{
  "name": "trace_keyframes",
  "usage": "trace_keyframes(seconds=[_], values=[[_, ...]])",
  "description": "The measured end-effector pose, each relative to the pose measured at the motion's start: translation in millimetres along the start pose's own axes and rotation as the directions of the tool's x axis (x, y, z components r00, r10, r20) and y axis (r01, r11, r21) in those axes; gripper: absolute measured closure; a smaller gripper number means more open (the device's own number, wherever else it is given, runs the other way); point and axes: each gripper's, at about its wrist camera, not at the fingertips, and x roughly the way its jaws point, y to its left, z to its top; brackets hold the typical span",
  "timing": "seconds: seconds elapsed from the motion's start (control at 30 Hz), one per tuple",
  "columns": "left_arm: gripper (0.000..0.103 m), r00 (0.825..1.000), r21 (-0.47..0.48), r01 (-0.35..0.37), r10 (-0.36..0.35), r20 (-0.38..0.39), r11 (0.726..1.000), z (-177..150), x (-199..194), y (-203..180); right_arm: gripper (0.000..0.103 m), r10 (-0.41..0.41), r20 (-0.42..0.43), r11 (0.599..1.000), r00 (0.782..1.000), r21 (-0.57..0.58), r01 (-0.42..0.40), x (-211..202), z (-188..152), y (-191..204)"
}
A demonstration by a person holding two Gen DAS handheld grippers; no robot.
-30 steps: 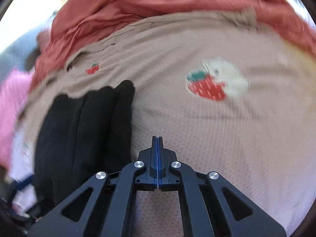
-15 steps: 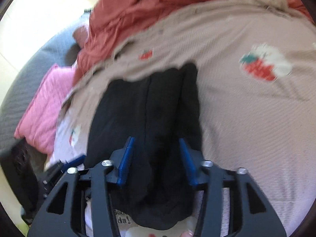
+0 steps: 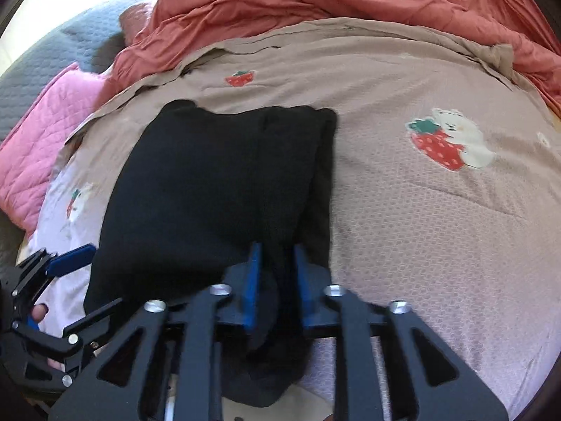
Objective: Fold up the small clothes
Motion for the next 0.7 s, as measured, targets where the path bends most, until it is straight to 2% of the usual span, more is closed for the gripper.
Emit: trace_keyframes(seconds=[0.13,0.23,0.33,0.43,0.57,0.63,0.67,0.7], values=[[0.025,1.000,-0.024,0.003,-0.003,-0.004,1.000,0,0,6,0.075,0.043,0.050,0.999,0.998,0.020,-0.044,-15,4,0],[0.025,1.000,-0.044,0.003,-0.003,-0.008,0.999,-2,0,11,0.075,0.097,0.182,0.995,0.978,-0.029,-0.093,-55,6,8],[0.025,1.000,-0.056,0.007,-0.007,-0.009,0.998,-4,-1,13,0.075,0.134,0.224,0.991,0.965,-0.047,-0.126,-74,3,12],[0.025,1.000,-0.082,0.014,-0.015,-0.012,0.997,-7,-2,17,0.075,0.163,0.195,0.986,0.967,-0.069,-0.152,-73,-3,17],[0.025,0.999,-0.105,0.025,-0.027,-0.021,0.994,-12,-3,21,0.080,0.161,0.092,0.986,0.983,-0.046,-0.157,-50,-10,19],[0.025,0.999,-0.109,0.031,-0.034,-0.023,0.994,-14,-3,21,0.084,0.086,0.033,0.995,0.996,-0.062,-0.083,-37,-16,20],[0.025,0.999,-0.112,0.036,-0.039,-0.025,0.993,-15,-3,22,0.085,0.024,0.007,0.996,1.000,-0.082,-0.024,-30,-20,21],[0.025,0.999,-0.114,0.038,-0.041,-0.026,0.993,-16,-3,22,0.085,-0.002,-0.004,0.996,1.000,-0.092,0.001,-25,-22,21]])
